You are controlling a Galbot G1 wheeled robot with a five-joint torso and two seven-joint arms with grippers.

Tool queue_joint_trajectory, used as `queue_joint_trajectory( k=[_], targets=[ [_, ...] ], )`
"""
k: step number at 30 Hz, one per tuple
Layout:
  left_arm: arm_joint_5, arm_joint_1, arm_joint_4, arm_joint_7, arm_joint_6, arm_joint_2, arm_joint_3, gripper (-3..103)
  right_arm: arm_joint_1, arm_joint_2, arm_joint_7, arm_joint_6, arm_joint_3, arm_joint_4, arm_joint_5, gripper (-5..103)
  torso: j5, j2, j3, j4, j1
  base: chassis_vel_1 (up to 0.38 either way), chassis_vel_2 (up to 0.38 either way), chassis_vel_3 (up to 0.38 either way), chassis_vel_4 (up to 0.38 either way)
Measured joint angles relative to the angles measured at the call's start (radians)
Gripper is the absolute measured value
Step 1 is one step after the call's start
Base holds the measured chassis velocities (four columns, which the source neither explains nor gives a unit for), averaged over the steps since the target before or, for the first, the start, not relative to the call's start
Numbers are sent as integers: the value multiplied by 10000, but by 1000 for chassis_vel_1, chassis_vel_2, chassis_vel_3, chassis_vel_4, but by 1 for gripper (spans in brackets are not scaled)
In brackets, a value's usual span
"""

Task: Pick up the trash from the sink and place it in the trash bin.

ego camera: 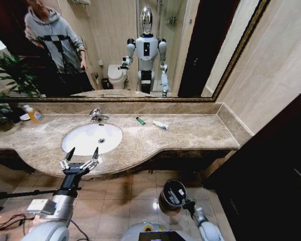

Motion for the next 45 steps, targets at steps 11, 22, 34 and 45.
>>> queue_joint_trajectory(
  k=[11, 22, 34, 45],
  targets=[
    [0, 0, 0, 0, 0, 0, 0, 100, 1817, 334, 17, -110, -76, -2334, -805, 3, 3, -1, 0, 1, 0, 0, 0, 0, 0],
    [0, 0, 0, 0, 0, 0, 0, 100, 3075, 419, 541, 139, 273, -4159, -1637, 3, 4, -2, 0, 1, 0, 0, 0, 0, 0],
    [0, 0, 0, 0, 0, 0, 0, 100, 3373, 273, 728, 120, 375, -4703, -1678, 34, 4, -1, 0, 1, 0, 0, 0, 0, 0],
    [0, 0, 0, 0, 0, 0, 0, 100, 3100, 105, 706, 105, 389, -4305, -1375, 79, 4, -1, -1, 0, -1, 0, 0, 0, 0]
  ],
)
